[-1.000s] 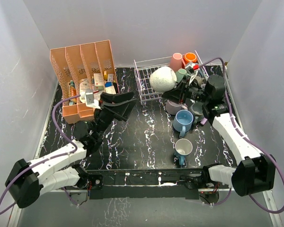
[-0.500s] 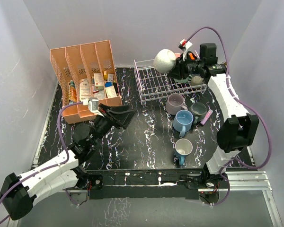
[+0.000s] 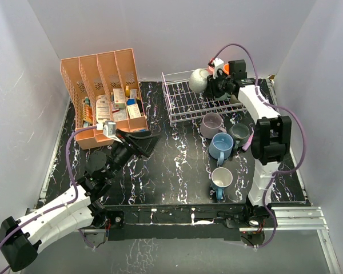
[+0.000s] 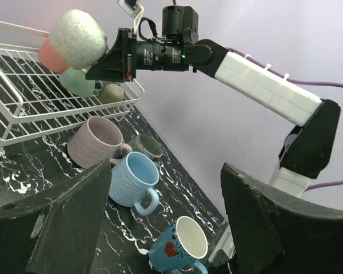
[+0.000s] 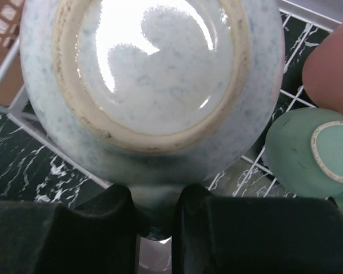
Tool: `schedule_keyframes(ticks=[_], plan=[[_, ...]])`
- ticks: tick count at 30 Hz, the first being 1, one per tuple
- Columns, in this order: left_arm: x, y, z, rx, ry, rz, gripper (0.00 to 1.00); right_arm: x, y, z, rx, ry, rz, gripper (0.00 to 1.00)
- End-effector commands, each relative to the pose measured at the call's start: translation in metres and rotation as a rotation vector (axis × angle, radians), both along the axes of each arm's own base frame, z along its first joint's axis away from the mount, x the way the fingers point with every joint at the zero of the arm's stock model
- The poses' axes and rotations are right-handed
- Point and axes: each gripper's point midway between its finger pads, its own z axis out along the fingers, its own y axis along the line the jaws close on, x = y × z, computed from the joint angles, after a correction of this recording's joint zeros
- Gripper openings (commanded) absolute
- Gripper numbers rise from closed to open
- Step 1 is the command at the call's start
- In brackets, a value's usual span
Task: Load the cups into the dish rack
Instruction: Turn the cup upside down in the dish rack.
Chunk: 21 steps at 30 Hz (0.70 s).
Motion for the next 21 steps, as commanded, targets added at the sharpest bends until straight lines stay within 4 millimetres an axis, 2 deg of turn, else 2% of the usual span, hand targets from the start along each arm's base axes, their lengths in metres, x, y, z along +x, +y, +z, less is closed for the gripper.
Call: schedule_keyframes(ticks=[1,4,11,21], plan=[[0.003,0.005,0.001,-0.011,0.014,0.024,0.75,0.057,0.000,0.063,0.020,-0.269,-0.042,0.08],[0.005,0.004,0.000,-0.003,0.024,0.028,0.75,0.072,0.000,0.045,0.010,-0.258,-0.080,0.08],[0.009,0.000,-0.003,0.010,0.038,0.028,0.75,0.101,0.006,0.025,-0.067,-0.295,-0.191,0.08],[0.009,0.002,-0.004,0.025,0.047,0.037,0.75,0.132,0.009,0.013,-0.068,-0.360,-0.341,0.08]])
